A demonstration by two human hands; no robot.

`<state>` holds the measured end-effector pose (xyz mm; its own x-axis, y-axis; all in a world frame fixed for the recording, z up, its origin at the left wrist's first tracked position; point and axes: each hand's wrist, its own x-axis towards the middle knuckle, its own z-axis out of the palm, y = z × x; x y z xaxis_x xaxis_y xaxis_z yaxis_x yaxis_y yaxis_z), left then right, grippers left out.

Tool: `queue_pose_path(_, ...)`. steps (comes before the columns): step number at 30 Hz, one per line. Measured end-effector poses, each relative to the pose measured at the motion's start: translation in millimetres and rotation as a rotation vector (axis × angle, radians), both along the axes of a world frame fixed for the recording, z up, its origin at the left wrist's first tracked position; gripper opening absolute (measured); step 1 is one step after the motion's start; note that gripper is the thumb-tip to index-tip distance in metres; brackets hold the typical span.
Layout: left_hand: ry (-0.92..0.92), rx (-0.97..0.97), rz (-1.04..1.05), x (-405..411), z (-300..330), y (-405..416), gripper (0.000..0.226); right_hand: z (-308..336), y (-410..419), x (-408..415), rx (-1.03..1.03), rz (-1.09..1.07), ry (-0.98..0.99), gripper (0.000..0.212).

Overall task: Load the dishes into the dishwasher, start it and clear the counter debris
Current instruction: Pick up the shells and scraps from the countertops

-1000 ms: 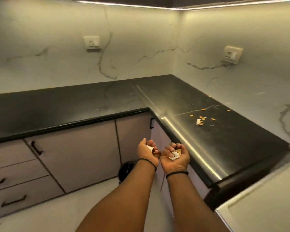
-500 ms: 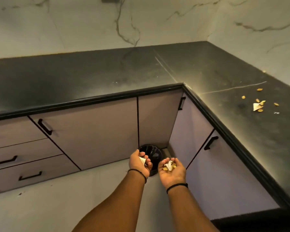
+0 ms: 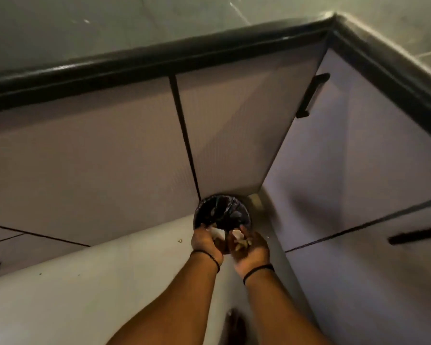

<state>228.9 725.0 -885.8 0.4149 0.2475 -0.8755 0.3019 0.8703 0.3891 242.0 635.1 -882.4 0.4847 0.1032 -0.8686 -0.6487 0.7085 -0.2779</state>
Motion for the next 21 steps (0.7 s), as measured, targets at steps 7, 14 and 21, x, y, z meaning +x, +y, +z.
queue_pose_path(7,0.053,-0.015,-0.031,38.1,-109.0,38.8,0.094,-43.4,7.1,49.8,-0.171,0.166,0.031,0.041)
queue_pose_path(14,0.069,-0.005,0.028,20.6,7.1,33.1,0.068,-0.9,-1.0,4.1,-0.281,0.097,0.139,0.026)
queue_pose_path(21,-0.043,0.146,-0.221,9.5,145.9,34.7,0.061,140.6,11.8,-28.2,-0.058,-0.002,0.076,0.063)
